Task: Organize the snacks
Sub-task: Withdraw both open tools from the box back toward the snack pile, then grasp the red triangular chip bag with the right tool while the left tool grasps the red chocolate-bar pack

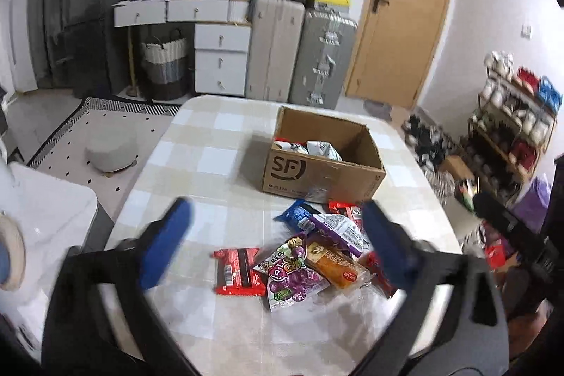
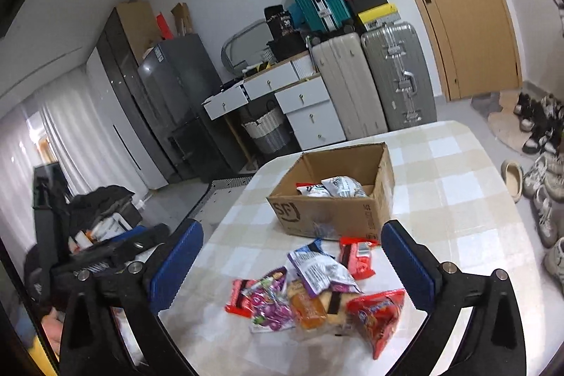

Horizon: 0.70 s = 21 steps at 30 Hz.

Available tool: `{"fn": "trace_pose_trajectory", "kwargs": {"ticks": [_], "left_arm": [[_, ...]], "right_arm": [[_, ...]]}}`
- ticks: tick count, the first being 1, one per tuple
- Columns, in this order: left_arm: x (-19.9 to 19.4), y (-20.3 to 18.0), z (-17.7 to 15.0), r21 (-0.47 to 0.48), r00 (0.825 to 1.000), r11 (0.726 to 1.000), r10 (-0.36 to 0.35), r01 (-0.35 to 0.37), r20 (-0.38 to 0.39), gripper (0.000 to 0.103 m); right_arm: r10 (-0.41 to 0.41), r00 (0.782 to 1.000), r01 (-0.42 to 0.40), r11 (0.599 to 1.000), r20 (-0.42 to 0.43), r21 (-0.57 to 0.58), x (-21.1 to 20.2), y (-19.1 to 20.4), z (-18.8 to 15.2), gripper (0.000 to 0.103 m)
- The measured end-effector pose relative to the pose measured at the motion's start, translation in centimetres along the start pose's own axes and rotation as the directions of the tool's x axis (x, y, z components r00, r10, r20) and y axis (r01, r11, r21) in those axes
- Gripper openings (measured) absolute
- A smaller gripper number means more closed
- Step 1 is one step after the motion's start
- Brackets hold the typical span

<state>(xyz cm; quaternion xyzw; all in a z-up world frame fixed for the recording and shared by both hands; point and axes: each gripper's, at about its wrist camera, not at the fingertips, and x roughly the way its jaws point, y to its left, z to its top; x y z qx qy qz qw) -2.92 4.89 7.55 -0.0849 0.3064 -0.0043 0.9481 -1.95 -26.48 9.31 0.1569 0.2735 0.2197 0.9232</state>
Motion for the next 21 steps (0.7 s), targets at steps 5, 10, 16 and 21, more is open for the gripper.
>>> {"fn": "trace_pose_trajectory", "kwargs": {"ticks": [5,10,16,21], "left_arm": [[-0.4,0.8,-2.8,0.006,0.998,1.000,0.023,-0.023,0.060,0.102],[1.1,2.1,-5.2,-0.002,0.996,0.999,0.043,-0.043,0.079,0.102],[6.1,2.3,-7.2,-0.013,0.997,0.998,0.065,-0.065,-0.035,0.102],[7.4,0.8,-7.6,0.040,0.997,0.997,0.064,-0.062,-0.053,0.102]], "right_arm": [[-0.068,0.997,0.073,0.989,0.043,-0.129,0.1,1.2,-3.5,0.103],[-0.090,0.994,0.102,0.975,0.068,-0.197,0.6,0.9,-5.9,0.103],[-0.179,0.983,0.167,0.961,-0.034,-0.220,2.8,-0.6,-7.5,0.103],[-0.217,0.973,0.188,0.942,-0.077,-0.278,4.2,-0.5,-8.5,0.103]]}}
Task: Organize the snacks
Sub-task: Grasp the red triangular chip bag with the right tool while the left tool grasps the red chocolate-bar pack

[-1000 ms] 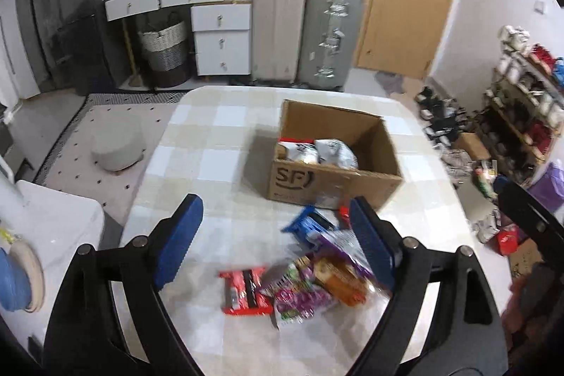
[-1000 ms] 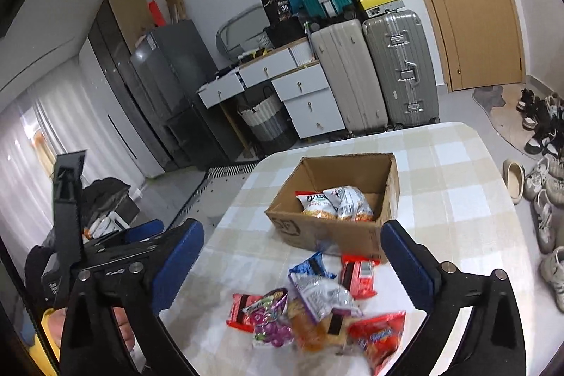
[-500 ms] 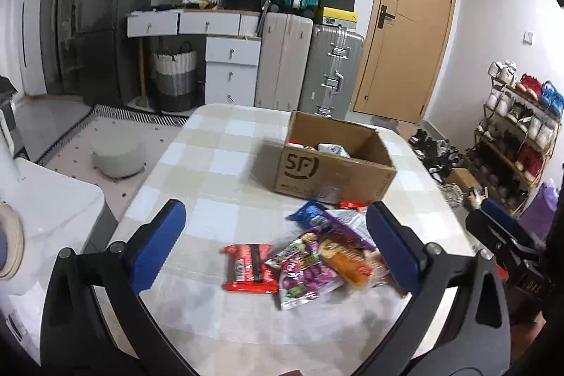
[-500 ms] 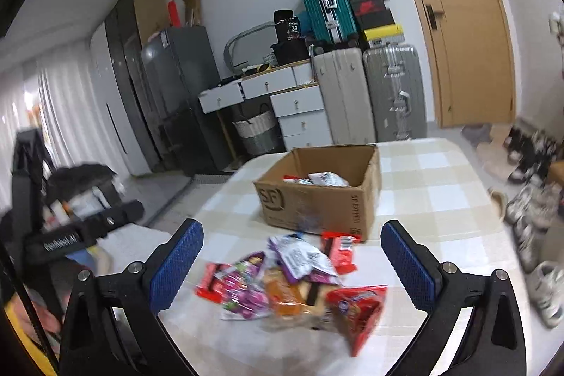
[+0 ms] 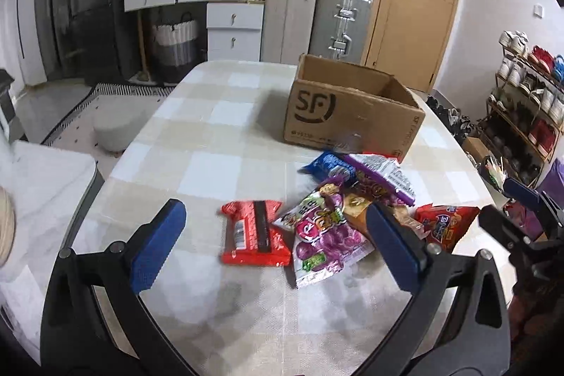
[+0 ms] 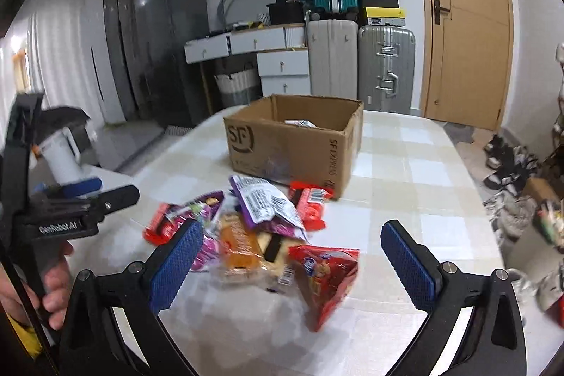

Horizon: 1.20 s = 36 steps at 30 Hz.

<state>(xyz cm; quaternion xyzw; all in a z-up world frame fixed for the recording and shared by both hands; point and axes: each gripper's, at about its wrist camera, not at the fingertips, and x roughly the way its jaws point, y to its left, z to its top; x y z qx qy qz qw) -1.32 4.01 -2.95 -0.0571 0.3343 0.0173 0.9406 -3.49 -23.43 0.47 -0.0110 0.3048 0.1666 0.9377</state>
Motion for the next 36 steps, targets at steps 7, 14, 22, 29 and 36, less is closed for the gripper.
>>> {"fn": "trace_pose_trajectory", "kwargs": {"ticks": [7,14,22,29,36], "left_arm": [[-0.6,-0.9,0.3,0.031,0.999,0.999,0.018,-0.019,0.026,0.102],[-0.6,0.6,0.2,0.006,0.999,0.999,0.039,-0.039,0.018,0.102],[1.1,1.6,0.6,0.071,0.996,0.994,0.085,-0.083,-0.024,0.102],[4.3,2.2,0.8,0.137,0.989,0.988,0.087,-0.070,-0.117,0.102],[4.5,3.5,1.2,0.042,0.989,0.999,0.019,-0.013,-0.147,0.102]], "right_arm": [[0.008,1.000,-0.008,1.000,0.010,-0.005,-0.3,0.4,0.0,0.103],[-0.034,0.999,0.034,0.999,0.003,0.004,-0.4,-0.2,-0.1,0.103],[-0.077,0.988,0.095,0.987,-0.131,0.130,2.3,-5.2,-1.1,0.103],[-0.003,0.950,0.052,0.987,-0.313,0.149,7.0,-6.5,-2.9,0.080],[0.035,0.925,0.007,0.994,-0.378,0.109,9.4,-5.0,-3.5,0.043]]}}
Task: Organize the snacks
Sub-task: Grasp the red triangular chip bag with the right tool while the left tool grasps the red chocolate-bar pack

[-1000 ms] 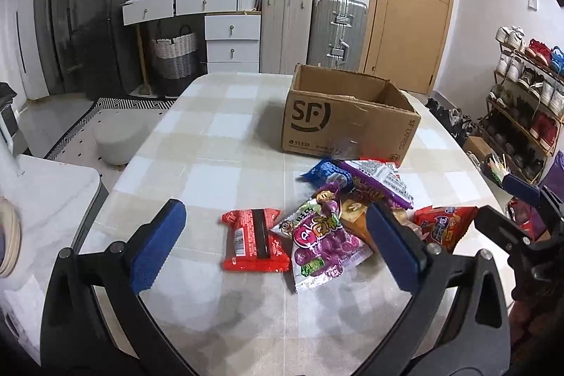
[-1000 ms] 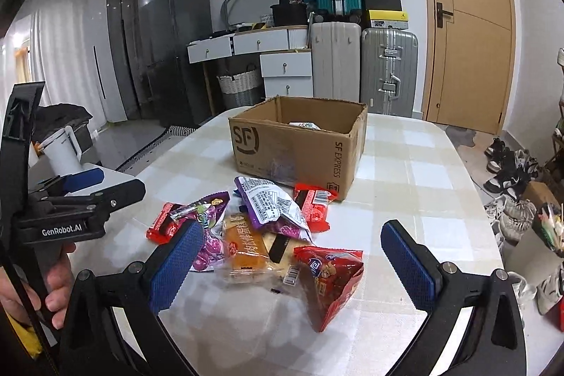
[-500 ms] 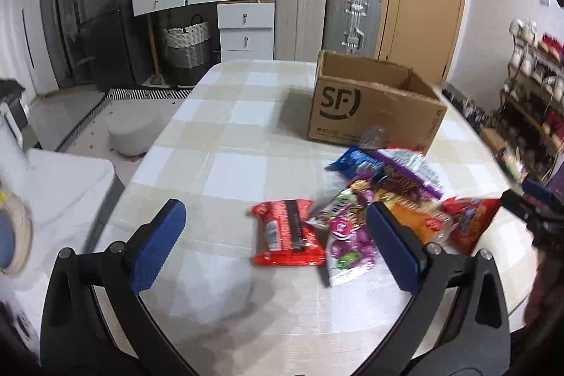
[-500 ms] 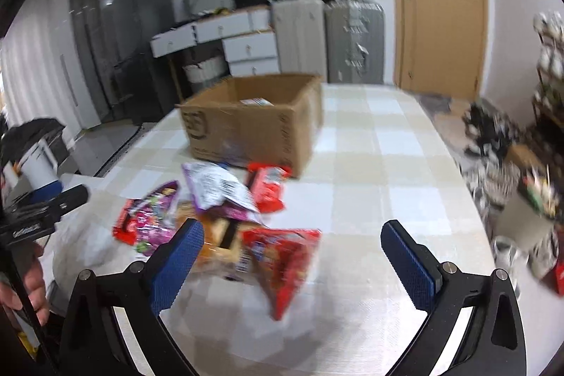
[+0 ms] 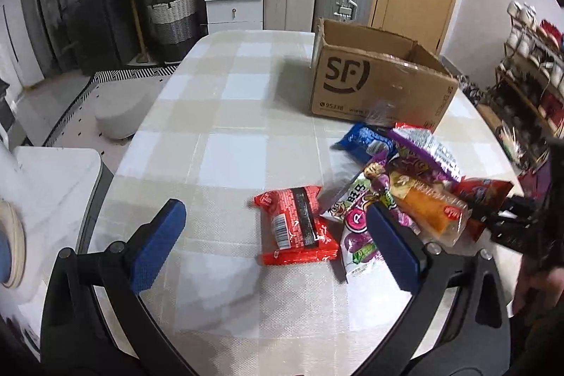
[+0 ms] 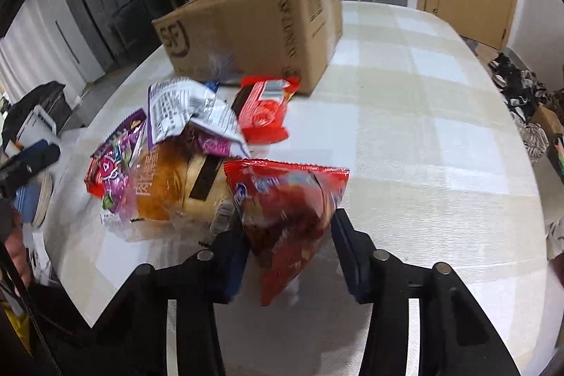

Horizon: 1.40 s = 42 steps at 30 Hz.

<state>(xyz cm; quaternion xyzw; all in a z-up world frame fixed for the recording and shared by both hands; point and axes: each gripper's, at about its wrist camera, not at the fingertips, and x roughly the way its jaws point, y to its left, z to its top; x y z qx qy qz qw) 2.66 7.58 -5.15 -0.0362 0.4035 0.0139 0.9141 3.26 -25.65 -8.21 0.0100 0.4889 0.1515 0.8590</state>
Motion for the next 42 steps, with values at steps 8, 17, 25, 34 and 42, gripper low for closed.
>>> {"fn": "trace_pose_trajectory", "kwargs": {"ticks": [8,17,25,34,42], "left_arm": [[0.7,2.4,0.1,-0.089,0.999,0.996,0.009,-0.013,-0.046,0.102],[3.9,6.2,-0.9,-0.247,0.984,0.969,-0.025,-0.020,-0.176,0.102],[6.8,3.4,-1.3,-0.165,0.967,0.986,-0.054,0.012,-0.249,0.102],[8.9,2.1,-1.0,-0.158,0.961,0.987,-0.050,0.006,-0.272,0.098],[9.1,1.3,-0.9,-0.167,0.954,0.979,-0.157,0.117,-0.254,0.062]], "right_arm": [[0.061,0.998,-0.063,0.995,0.031,0.073,-1.1,-0.9,0.1,0.039],[0.095,0.987,-0.109,0.988,0.128,0.107,-4.3,-1.4,-0.1,0.039],[0.120,0.978,-0.130,0.990,0.169,0.054,-5.9,-0.3,-0.2,0.039],[0.139,0.976,-0.151,0.987,0.169,0.061,-5.9,-0.5,-0.3,0.039],[0.141,0.976,-0.154,0.986,0.169,0.066,-6.0,-0.7,-0.3,0.039]]}}
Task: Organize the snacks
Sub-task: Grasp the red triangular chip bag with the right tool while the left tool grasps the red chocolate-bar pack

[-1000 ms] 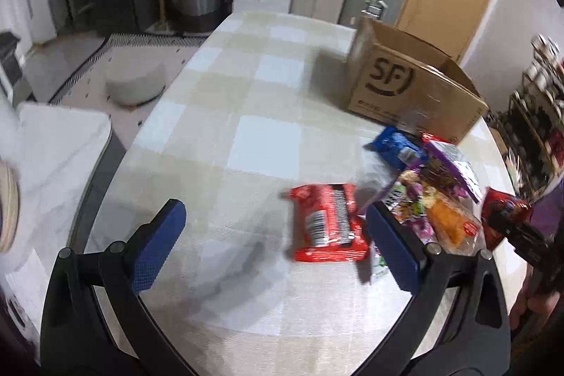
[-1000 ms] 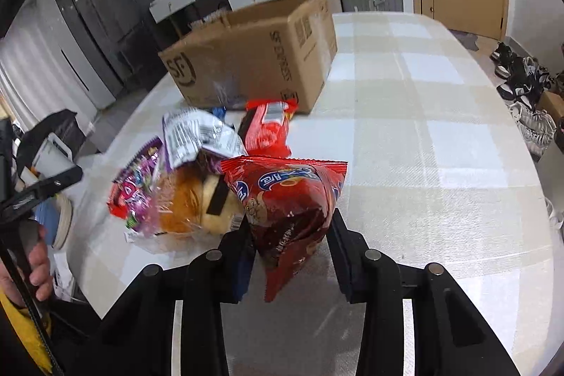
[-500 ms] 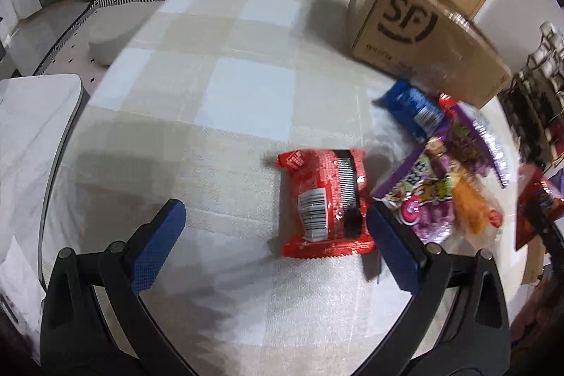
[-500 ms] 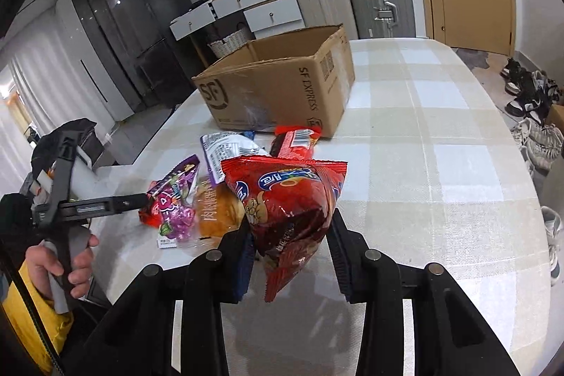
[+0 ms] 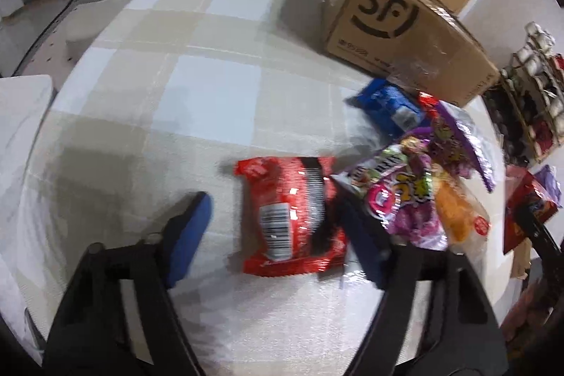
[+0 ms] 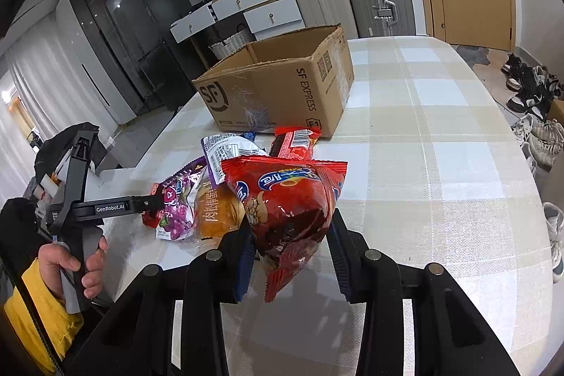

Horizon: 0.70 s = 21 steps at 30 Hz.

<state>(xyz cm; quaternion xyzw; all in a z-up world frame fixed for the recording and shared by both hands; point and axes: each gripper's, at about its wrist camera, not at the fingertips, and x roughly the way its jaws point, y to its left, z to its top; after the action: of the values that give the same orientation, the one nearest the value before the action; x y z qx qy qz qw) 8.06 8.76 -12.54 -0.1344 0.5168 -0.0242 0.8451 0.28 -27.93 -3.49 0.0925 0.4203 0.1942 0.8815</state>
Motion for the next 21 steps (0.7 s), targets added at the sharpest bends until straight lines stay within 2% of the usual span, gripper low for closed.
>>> {"fn": "trace_pose_trajectory", "kwargs": {"ticks": [1,2,3,12,17,21], "left_arm": [[0.0,-0.2,0.0,0.006,1.000,1.000,-0.014,0.014,-0.002,0.058],[-0.1,-0.3,-0.1,0.009,1.000,0.999,-0.031,0.031,-0.004,0.048],[-0.1,-0.4,-0.2,0.010,0.999,0.999,-0.050,0.050,-0.009,0.046],[-0.9,0.7,-0.4,-0.025,0.999,0.999,-0.049,0.048,-0.007,0.041],[-2.2,2.6,-0.2,-0.082,0.998,0.995,-0.048,0.050,0.030,0.041],[-4.2,3.9,-0.3,-0.129,0.992,0.987,-0.088,0.099,0.085,0.041]], "right_arm": [[-0.001,1.000,0.001,1.000,-0.001,-0.002,0.0,0.0,0.0,0.039],[-0.001,1.000,0.001,1.000,-0.002,-0.003,0.0,0.0,0.0,0.039],[-0.001,1.000,0.001,1.000,-0.003,-0.004,0.0,0.0,0.0,0.039],[-0.011,1.000,0.011,1.000,-0.005,0.006,0.2,-0.1,0.0,0.039],[-0.009,1.000,0.009,1.000,0.005,0.011,0.1,-0.1,0.0,0.039],[-0.004,0.999,0.003,1.000,0.033,0.021,-0.5,-0.1,0.1,0.039]]}}
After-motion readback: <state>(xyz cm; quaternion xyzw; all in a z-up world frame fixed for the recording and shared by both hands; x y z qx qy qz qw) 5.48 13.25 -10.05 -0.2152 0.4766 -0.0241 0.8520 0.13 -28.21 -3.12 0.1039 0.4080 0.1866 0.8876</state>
